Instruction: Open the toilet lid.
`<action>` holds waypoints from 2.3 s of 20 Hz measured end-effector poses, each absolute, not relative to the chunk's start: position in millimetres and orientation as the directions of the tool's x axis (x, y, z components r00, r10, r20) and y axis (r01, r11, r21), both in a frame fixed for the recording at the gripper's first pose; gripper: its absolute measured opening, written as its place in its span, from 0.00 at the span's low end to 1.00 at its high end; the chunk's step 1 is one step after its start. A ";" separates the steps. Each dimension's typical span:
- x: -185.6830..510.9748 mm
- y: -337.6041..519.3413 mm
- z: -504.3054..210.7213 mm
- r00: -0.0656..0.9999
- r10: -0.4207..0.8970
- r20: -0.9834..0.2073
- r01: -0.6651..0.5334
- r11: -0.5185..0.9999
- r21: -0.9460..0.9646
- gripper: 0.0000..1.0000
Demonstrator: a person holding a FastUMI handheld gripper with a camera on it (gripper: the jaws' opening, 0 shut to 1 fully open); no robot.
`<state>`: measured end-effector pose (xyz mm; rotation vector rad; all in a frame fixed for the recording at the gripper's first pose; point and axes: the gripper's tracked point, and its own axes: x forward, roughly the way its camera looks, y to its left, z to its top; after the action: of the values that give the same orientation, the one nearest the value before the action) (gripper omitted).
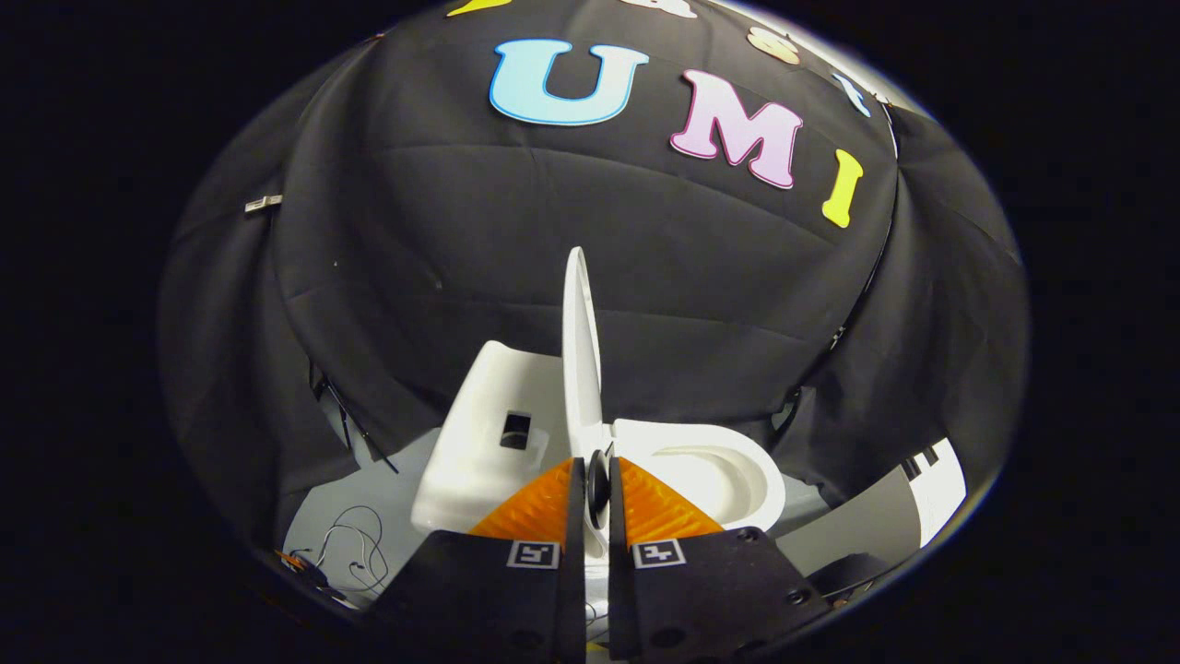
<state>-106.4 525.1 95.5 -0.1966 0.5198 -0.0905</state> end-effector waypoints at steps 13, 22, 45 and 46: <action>-107.5 546.6 98.6 0.873 -0.056 -0.485 -0.022 0.988 -0.153 0.41; -102.4 541.3 149.7 0.931 0.002 -0.365 -0.076 0.979 -0.188 0.90; -58.5 347.3 235.4 0.946 0.179 -0.271 -0.151 0.981 0.122 0.99; -56.4 335.3 232.6 0.945 0.185 -0.269 -0.155 0.979 0.129 0.99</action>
<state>-56.4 335.3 232.6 0.1071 0.2834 0.1735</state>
